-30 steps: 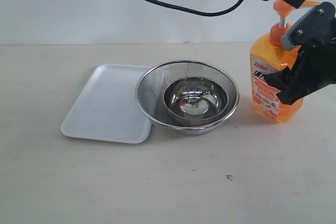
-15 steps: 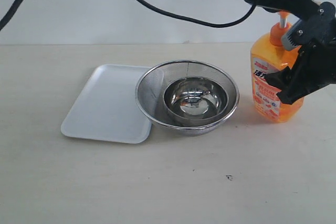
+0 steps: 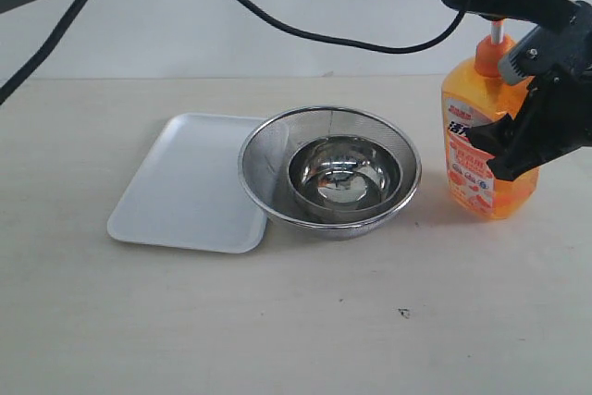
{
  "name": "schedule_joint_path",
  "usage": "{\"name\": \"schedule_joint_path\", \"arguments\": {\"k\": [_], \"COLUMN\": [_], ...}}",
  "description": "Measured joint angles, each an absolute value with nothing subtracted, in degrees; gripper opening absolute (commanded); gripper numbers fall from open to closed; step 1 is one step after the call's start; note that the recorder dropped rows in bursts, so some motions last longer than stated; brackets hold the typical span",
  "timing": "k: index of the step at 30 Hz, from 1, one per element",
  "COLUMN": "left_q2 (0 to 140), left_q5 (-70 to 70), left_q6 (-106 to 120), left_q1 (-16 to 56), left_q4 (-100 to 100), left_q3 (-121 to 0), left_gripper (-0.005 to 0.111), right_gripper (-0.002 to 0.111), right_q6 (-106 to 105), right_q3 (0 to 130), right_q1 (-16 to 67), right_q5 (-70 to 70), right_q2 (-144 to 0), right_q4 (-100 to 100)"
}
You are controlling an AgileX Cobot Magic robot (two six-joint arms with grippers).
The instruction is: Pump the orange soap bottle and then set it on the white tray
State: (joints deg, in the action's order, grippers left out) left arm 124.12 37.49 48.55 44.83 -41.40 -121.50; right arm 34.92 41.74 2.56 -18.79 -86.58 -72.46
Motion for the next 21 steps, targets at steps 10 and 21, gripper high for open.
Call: {"name": "schedule_joint_path", "arguments": {"k": [10,21], "left_q2": [125.6,126.0], "left_q5": [33.8,32.9], "left_q6": [48.5,48.5], "left_q1": [45.3,45.3], "left_q4": [-41.6,-41.6], "left_q3": [-121.5,-121.5], "left_gripper": [0.005,0.005], "right_gripper": [0.0,0.0], "right_q6": [34.7,34.7], "right_q3": [41.7,41.7], "right_q1": [2.6,2.6], "right_q5": [-19.8,-20.3], "right_q2": [-86.6,-86.6], "right_q4": [-72.7,-72.6]}}
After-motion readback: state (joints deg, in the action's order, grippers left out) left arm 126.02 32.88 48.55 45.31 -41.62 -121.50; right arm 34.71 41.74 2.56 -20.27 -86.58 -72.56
